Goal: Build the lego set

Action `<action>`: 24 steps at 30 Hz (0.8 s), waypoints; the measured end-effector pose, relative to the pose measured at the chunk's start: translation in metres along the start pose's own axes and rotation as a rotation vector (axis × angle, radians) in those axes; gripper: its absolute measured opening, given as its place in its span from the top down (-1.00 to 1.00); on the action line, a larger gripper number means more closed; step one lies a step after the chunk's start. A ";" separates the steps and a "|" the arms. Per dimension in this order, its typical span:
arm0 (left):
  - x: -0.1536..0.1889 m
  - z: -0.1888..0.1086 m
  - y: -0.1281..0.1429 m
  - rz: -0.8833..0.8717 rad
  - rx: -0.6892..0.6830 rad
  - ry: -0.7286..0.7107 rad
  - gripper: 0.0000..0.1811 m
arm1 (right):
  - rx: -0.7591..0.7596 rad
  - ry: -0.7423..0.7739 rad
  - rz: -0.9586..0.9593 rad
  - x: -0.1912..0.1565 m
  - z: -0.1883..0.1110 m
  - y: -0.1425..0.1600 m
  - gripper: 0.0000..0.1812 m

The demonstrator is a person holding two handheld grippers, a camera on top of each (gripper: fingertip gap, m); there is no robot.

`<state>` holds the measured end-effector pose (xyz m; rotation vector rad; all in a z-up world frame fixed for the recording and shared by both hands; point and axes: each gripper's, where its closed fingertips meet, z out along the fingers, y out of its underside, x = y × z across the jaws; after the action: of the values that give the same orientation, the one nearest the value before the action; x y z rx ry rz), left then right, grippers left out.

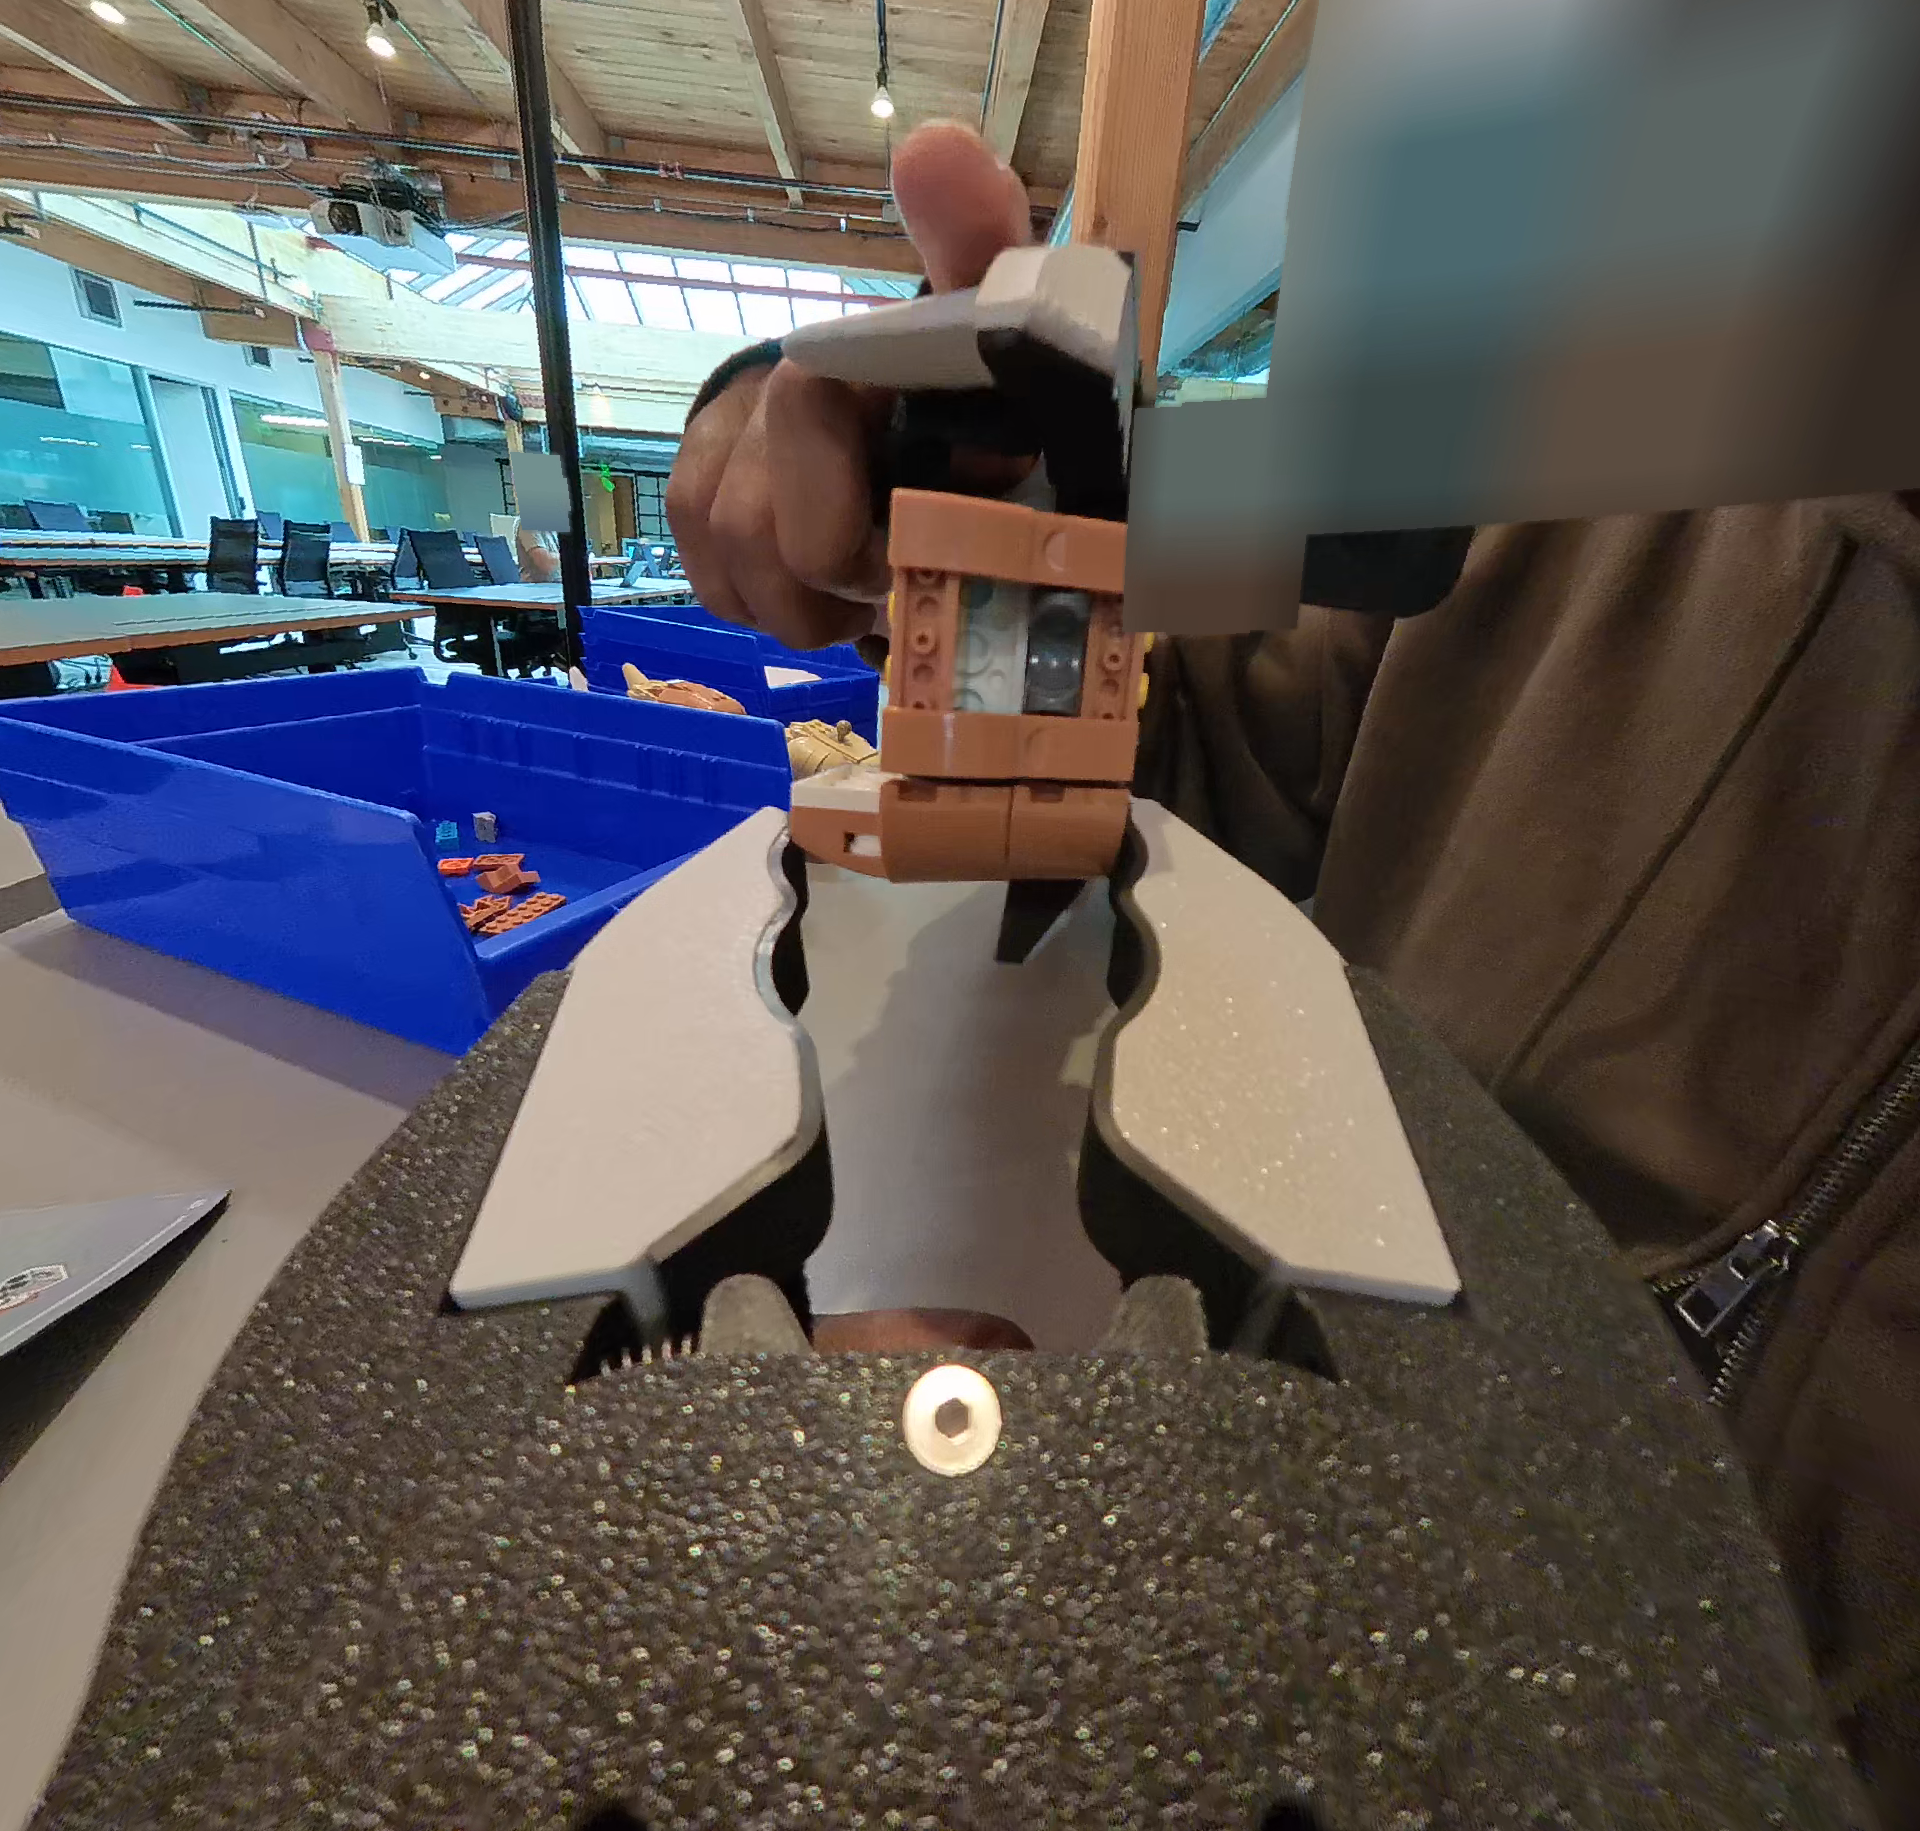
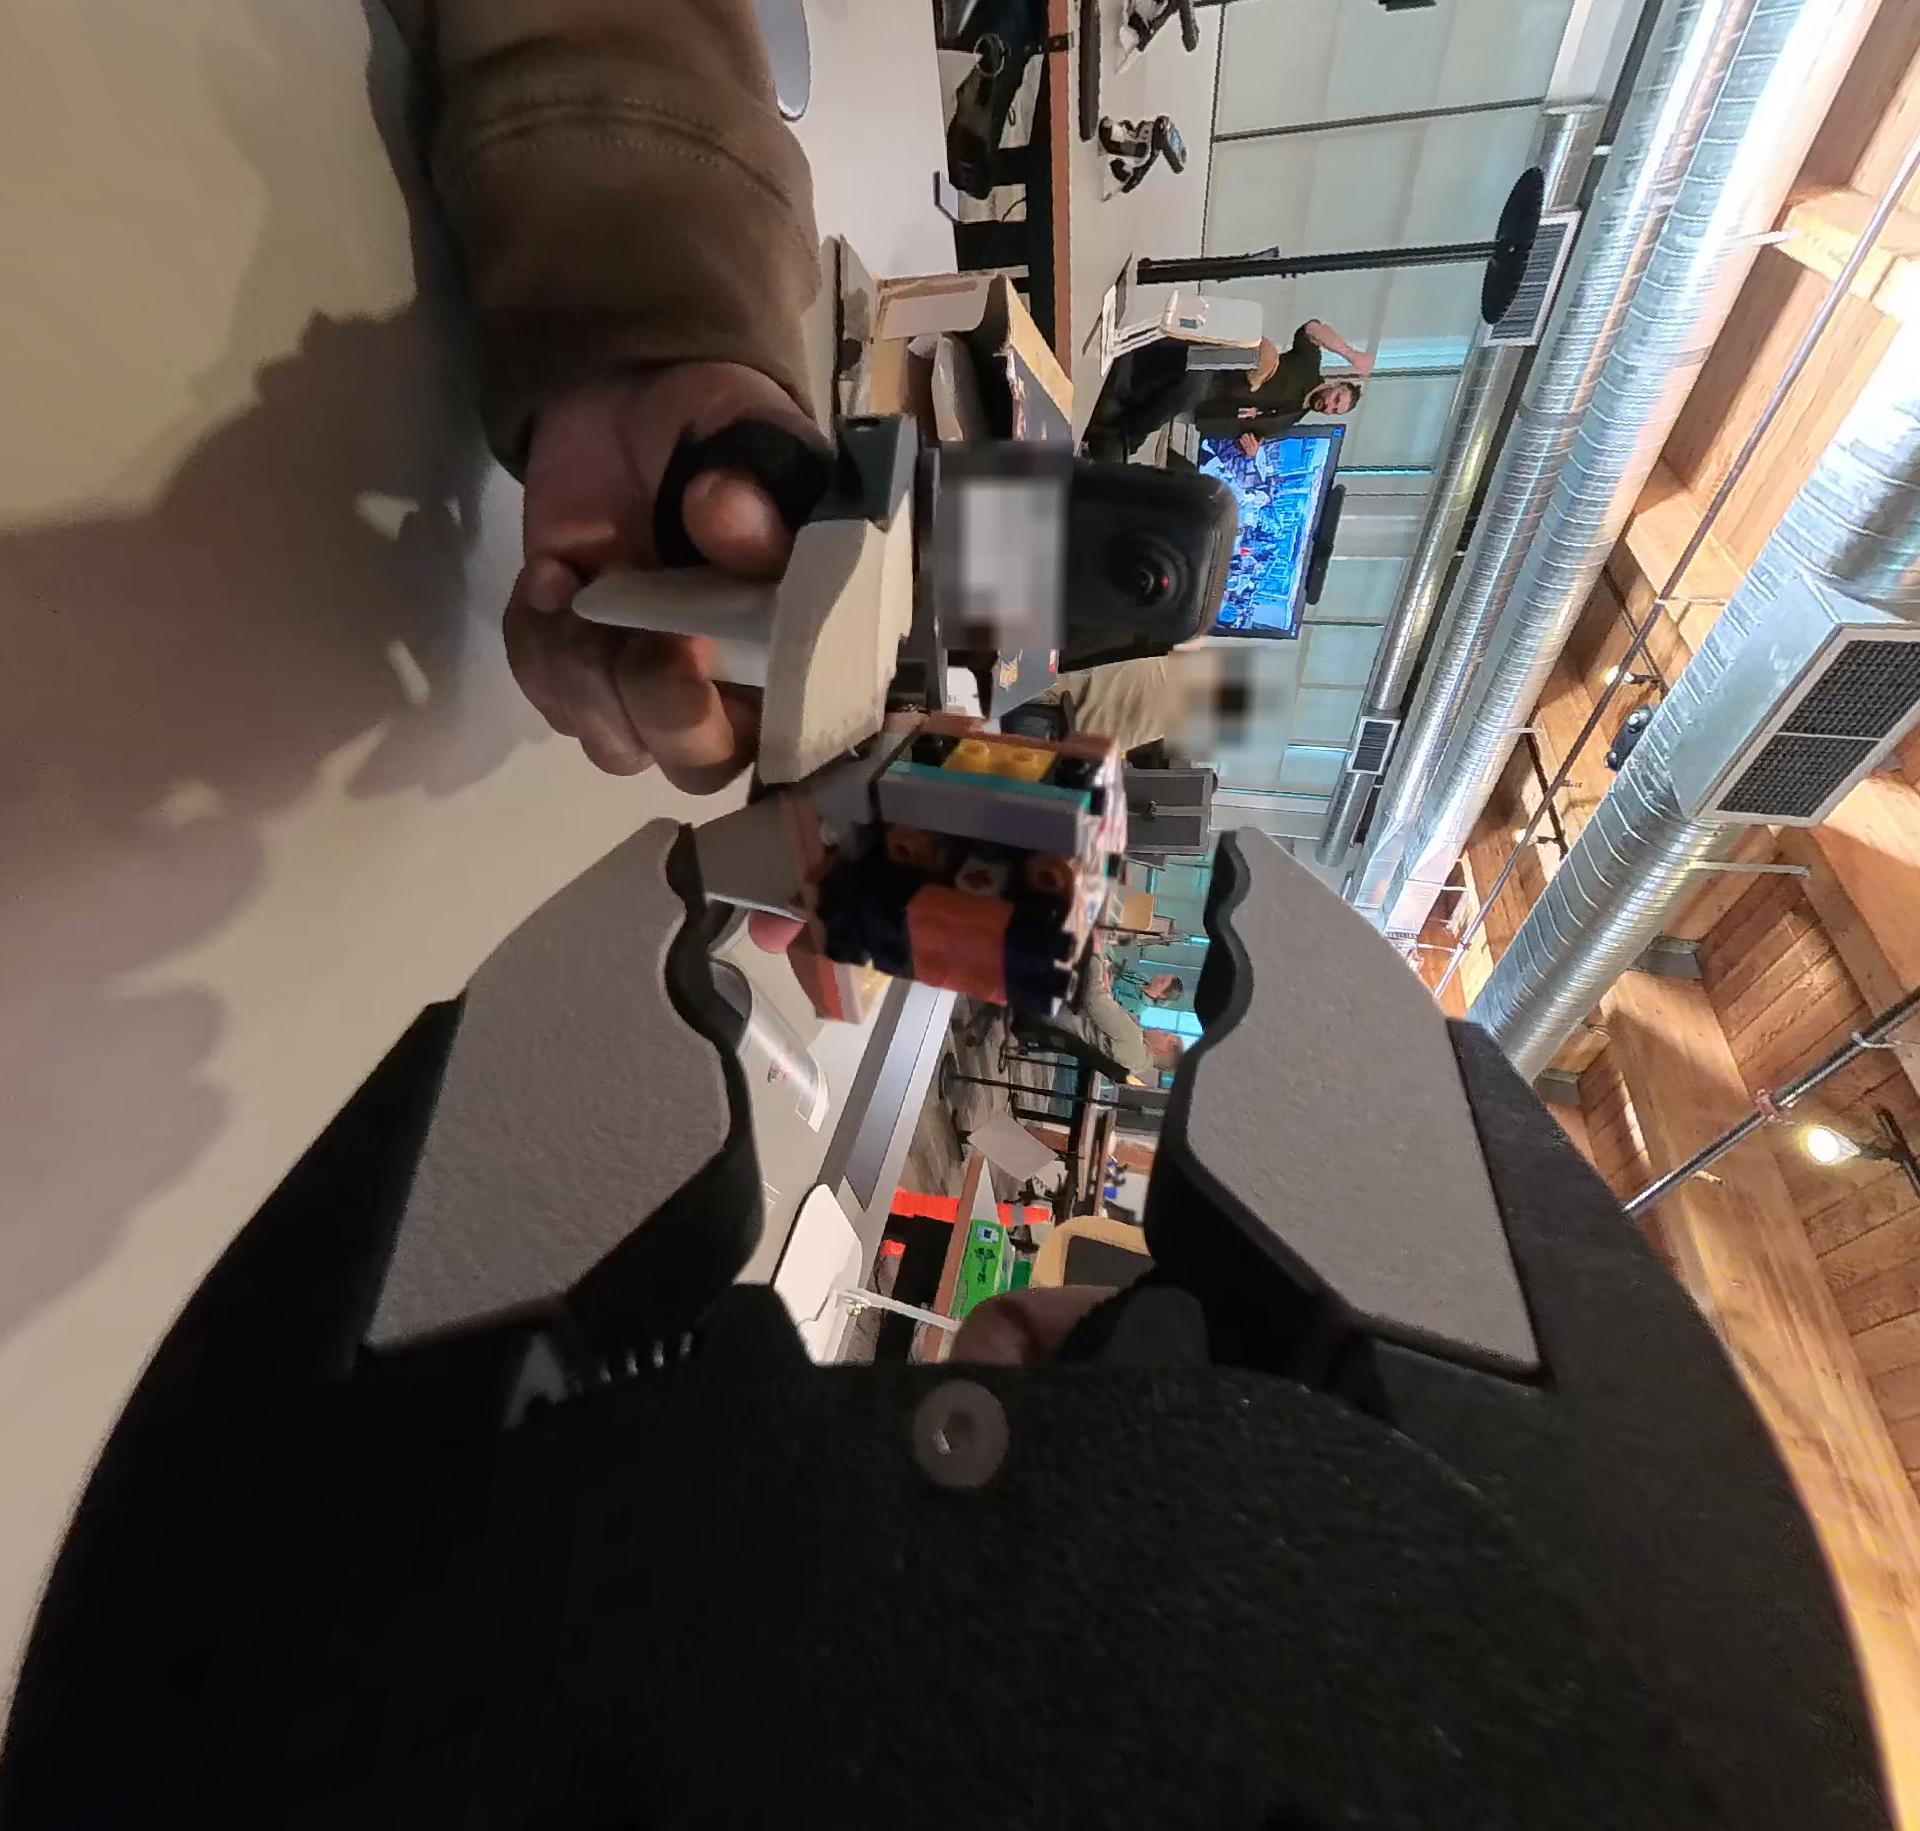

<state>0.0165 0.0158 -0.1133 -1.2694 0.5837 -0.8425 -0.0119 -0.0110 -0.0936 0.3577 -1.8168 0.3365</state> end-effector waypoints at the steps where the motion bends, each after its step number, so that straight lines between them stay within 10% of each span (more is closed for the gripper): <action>1: 0.000 0.000 0.000 0.000 -0.001 0.001 0.37 | -0.003 0.006 -0.003 0.000 0.001 0.000 -0.01; 24: 0.000 0.001 0.002 -0.010 -0.005 0.005 0.37 | -0.065 0.065 -0.022 -0.001 0.009 0.000 0.31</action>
<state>0.0180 0.0162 -0.1150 -1.2759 0.5845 -0.8529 -0.0195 -0.0144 -0.0972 0.3173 -1.7548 0.2703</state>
